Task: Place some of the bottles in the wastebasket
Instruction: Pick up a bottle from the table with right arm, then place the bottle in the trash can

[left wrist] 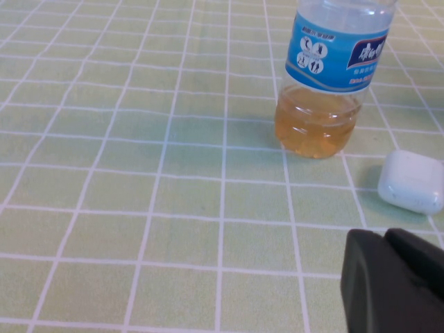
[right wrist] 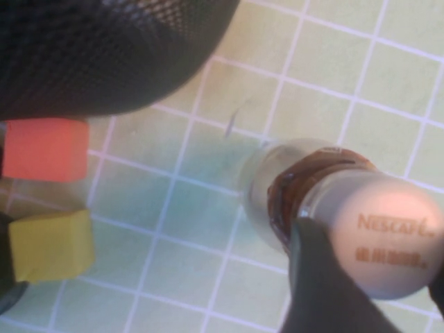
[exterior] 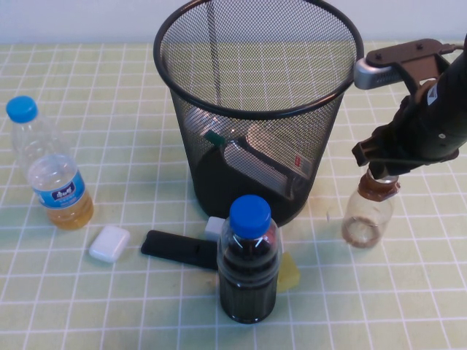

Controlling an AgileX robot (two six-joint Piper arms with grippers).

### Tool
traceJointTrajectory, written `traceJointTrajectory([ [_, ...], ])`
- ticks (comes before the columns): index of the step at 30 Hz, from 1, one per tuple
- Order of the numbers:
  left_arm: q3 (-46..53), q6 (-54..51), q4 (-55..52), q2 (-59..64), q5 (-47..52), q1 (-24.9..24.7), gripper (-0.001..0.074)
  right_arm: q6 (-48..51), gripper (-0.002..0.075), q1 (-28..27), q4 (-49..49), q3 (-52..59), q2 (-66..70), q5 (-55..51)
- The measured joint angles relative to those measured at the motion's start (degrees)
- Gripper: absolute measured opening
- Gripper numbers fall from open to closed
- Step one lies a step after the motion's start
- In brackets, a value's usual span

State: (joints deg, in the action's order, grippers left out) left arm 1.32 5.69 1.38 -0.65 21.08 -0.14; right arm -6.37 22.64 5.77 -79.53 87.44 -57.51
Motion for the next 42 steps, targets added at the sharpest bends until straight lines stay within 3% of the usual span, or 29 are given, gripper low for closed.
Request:
traceJointTrajectory([
  [15, 0.00, 0.00, 0.00, 0.00, 0.00, 0.00, -0.0006, -2.22, 0.0206, -0.22, 9.40, -9.89, -12.15, -2.07],
  [23, 0.00, 0.00, 0.00, 0.00, 0.00, 0.00, -0.0006, -0.51, 0.0206, -0.22, 9.09, -15.69, -21.35, 5.86],
  [27, 0.00, 0.00, 0.00, 0.00, 0.00, 0.00, -0.0006, 4.25, 0.0206, -0.22, 2.73, -15.69, -24.58, 11.19],
  [36, 0.00, 0.00, 0.00, 0.00, 0.00, 0.00, -0.0006, 22.23, 0.0206, -0.22, -28.05, -15.89, -21.67, 12.54],
  [42, 0.00, 0.00, 0.00, 0.00, 0.00, 0.00, -0.0006, 23.92, 0.0206, -0.22, -30.53, -15.89, -15.69, 11.56],
])
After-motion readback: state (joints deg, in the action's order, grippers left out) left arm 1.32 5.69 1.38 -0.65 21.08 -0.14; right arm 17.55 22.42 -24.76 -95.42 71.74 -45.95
